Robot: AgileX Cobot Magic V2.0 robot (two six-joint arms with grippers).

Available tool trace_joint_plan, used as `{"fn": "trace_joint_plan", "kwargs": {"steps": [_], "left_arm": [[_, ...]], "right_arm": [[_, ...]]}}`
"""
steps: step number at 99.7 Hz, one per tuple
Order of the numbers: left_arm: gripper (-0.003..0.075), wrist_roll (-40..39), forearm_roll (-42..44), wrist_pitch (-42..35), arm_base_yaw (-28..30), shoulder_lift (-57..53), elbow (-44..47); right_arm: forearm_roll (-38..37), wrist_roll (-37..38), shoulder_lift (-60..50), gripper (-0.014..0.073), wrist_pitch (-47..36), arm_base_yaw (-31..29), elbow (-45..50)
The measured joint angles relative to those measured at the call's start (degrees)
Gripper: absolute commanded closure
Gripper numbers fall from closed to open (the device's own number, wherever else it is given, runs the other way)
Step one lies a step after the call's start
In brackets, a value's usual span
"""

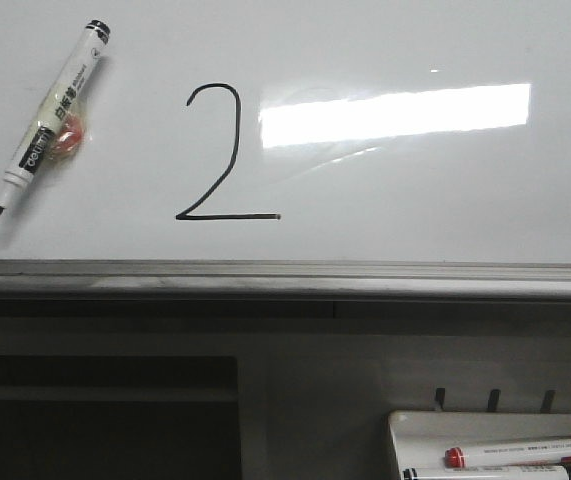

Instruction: Write number 2 on whiteboard

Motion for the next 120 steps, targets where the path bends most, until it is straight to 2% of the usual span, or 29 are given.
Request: {"fn": "trace_joint_plan", "kwargs": {"steps": [63, 72, 79, 91, 98, 105, 120], "left_arm": [[0.0741, -0.04, 0.0, 0.0, 0.0, 0.0, 0.0], [0.0741, -0.04, 0.0, 0.0, 0.0, 0.0, 0.0], [0.0741, -0.13, 0.0, 0.0, 0.0, 0.0, 0.0], [0.0741, -0.13, 0.0, 0.0, 0.0, 0.0, 0.0], [0.0741, -0.13, 0.0, 0.0, 0.0, 0.0, 0.0], [0.0741, -0.13, 0.0, 0.0, 0.0, 0.0, 0.0], [0.0741, -0.13, 0.0, 0.0, 0.0, 0.0, 0.0]], "right_arm": [[0.0, 0.0, 0.0, 0.0665, 0.0, 0.0, 0.39], [-3.29, 0.78, 0.0, 0.0665, -0.22, 0.0, 0.48], [-8.74, 5.79, 0.0, 0.0665, -1.11, 0.0, 0.48], [-24.63, 24.48, 0.0, 0.0665, -4.08, -0.55, 0.48], [-32.75, 32.23, 0.0, 0.0665, -5.8, -1.92, 0.48], [-35.7, 35.61, 0.0, 0.0665, -6.96, -4.24, 0.48], [-37.77, 37.54, -0.06, 0.0665, -7.75, -12.21, 0.48]]}}
